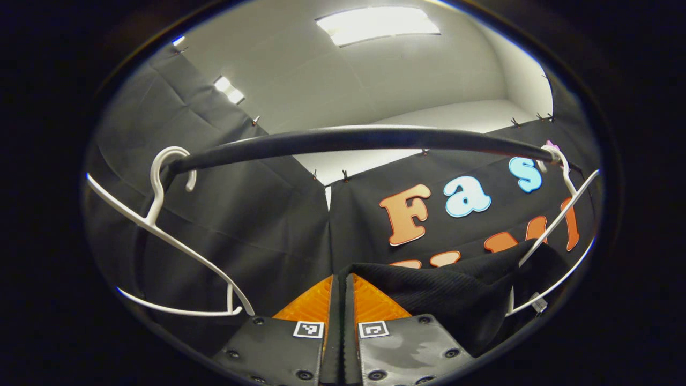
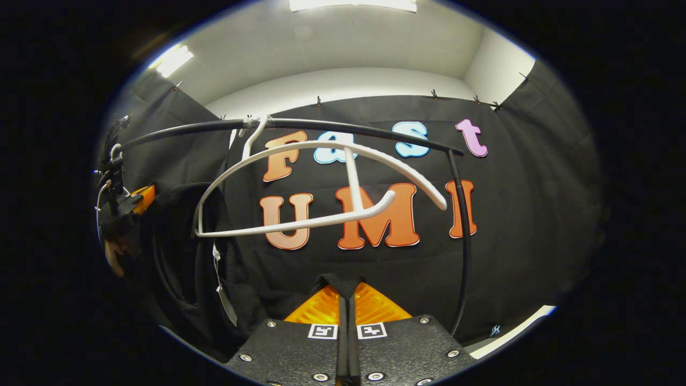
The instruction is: Grasp the clothes on the hanger with both hands and then place them into the laundry hamper below.
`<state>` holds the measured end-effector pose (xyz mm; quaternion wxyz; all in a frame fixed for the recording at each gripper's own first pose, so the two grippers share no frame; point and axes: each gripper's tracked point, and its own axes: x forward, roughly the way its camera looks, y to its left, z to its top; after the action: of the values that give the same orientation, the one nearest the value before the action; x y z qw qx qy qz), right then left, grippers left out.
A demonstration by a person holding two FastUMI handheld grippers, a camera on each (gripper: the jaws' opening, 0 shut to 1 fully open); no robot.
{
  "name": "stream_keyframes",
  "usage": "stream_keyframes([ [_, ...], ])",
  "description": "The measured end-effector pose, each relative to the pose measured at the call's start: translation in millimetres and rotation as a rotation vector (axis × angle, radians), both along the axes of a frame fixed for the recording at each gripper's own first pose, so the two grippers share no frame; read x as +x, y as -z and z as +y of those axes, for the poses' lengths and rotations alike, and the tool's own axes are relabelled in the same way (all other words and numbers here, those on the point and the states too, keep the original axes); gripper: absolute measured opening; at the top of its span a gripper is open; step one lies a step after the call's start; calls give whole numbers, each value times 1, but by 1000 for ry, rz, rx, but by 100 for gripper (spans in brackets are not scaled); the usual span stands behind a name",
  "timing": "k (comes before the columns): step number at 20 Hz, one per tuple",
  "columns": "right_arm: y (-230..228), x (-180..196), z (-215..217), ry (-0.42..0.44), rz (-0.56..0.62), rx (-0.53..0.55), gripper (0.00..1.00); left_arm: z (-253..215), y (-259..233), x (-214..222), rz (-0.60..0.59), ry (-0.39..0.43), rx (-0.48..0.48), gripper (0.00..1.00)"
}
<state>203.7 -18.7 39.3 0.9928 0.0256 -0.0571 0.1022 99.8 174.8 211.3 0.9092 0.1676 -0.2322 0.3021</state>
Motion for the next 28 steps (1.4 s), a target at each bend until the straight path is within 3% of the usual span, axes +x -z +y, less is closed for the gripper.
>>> stream_keyframes([
  [4,5,-9,11,-26,8,-4,0,18,15,-1,31,-53,9,10],
  [5,7,-12,13,-30,10,-1,5,26,17,-3,41,-78,18,10],
  [6,8,-15,16,-38,13,0,0,32,23,-1,55,-85,7,10],
  [7,7,-16,18,-43,13,-1,5,34,30,-2,61,-82,-15,10],
  [9,8,-23,19,-44,9,-3,0,36,33,-10,62,-74,-26,10],
  [15,18,-33,25,-61,31,12,0,21,60,-16,142,-50,-7,10],
  [21,48,-55,43,-88,86,-9,0,-11,112,-16,246,37,-44,10],
  [28,65,-70,47,-103,123,-28,0,-89,164,-17,369,257,-133,10],
])
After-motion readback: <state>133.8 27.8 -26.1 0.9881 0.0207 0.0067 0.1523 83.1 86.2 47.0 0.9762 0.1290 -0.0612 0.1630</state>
